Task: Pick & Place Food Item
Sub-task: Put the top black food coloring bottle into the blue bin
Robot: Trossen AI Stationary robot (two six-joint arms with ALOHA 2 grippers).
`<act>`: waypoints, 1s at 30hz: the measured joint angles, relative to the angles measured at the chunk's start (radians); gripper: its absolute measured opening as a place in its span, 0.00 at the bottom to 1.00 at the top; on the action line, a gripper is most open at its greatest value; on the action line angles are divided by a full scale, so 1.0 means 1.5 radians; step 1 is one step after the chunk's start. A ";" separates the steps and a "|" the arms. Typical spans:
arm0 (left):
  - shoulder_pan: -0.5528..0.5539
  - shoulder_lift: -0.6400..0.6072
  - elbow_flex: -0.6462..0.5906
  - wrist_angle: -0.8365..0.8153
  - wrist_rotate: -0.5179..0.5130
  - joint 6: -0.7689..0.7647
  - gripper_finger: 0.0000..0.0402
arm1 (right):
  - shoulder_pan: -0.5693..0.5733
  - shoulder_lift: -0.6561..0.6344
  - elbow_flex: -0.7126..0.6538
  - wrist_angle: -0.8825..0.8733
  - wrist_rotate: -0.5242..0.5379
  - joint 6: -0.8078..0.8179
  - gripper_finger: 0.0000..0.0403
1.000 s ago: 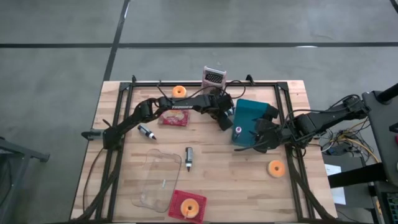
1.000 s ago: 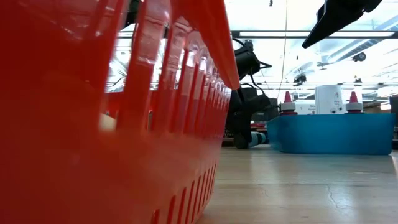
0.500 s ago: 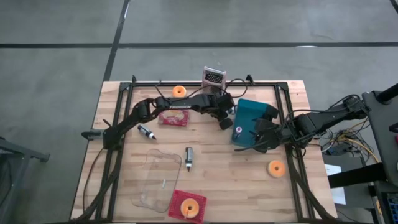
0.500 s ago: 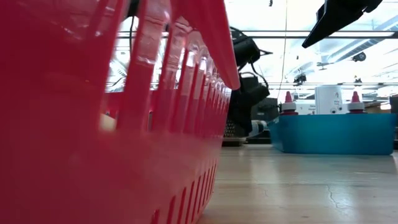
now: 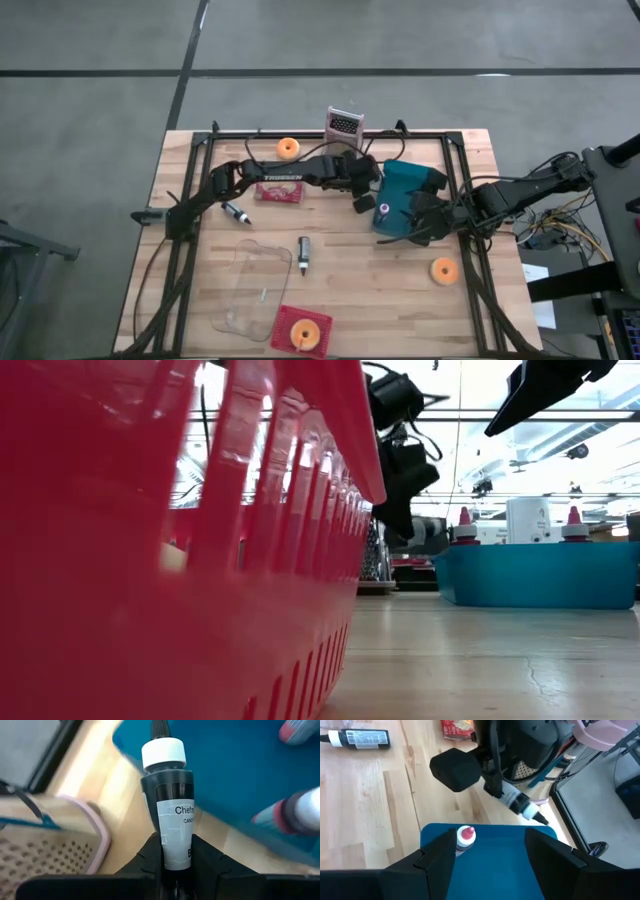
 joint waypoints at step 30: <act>-0.023 -0.410 -0.826 1.057 0.282 0.087 0.16 | 0.105 -0.026 -0.175 0.719 0.068 -0.466 0.57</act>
